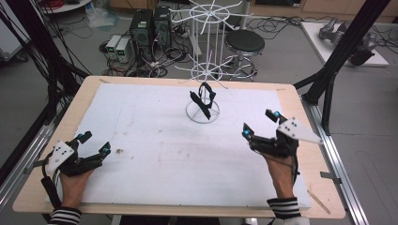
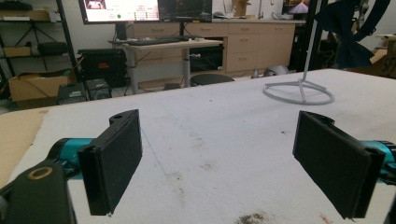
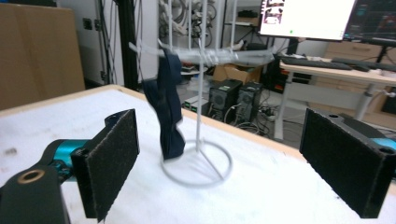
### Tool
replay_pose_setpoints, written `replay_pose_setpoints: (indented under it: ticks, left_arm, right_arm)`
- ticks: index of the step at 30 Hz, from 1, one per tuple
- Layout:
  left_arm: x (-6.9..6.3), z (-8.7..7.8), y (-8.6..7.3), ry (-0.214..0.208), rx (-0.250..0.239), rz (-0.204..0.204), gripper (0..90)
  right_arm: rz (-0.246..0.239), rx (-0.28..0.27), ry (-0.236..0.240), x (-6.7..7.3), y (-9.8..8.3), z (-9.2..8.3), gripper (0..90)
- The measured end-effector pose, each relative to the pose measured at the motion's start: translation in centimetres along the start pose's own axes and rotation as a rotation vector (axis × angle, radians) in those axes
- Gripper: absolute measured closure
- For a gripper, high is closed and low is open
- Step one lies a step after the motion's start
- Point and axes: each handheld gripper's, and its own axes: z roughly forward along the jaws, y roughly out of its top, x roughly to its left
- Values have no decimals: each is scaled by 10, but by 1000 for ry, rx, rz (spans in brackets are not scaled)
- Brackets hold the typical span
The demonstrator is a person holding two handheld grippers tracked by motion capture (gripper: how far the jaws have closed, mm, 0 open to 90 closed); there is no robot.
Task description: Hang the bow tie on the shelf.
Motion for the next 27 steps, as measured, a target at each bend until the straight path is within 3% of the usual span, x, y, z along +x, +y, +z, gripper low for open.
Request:
replay_pose_setpoints:
  ticks: [4, 8, 11, 16, 19, 21, 27]
  left_arm:
    - [0, 0, 0, 0, -1, 0, 161]
    - [0, 0, 0, 1, -2, 1, 161]
    - [0, 0, 0, 2, -3, 0, 161]
    - [0, 0, 0, 2, -3, 3, 161]
    - [-1, 0, 0, 3, -3, 5, 161]
    - [-1, 0, 0, 2, -3, 6, 161]
    - [-1, 0, 0, 3, -5, 5, 161]
  right_arm:
    - [4, -9, -14, 4, -40, -15, 110]
    - [26, -20, -39, 6, -78, -20, 110]
    - [35, -27, -61, 7, -94, -19, 110]
    - [62, -27, -74, 7, -107, -16, 110]
    - [49, -8, -82, 8, -112, -14, 110]
    - [30, -23, -79, 9, -113, -15, 110]
    - [46, -32, -82, 7, -113, -16, 110]
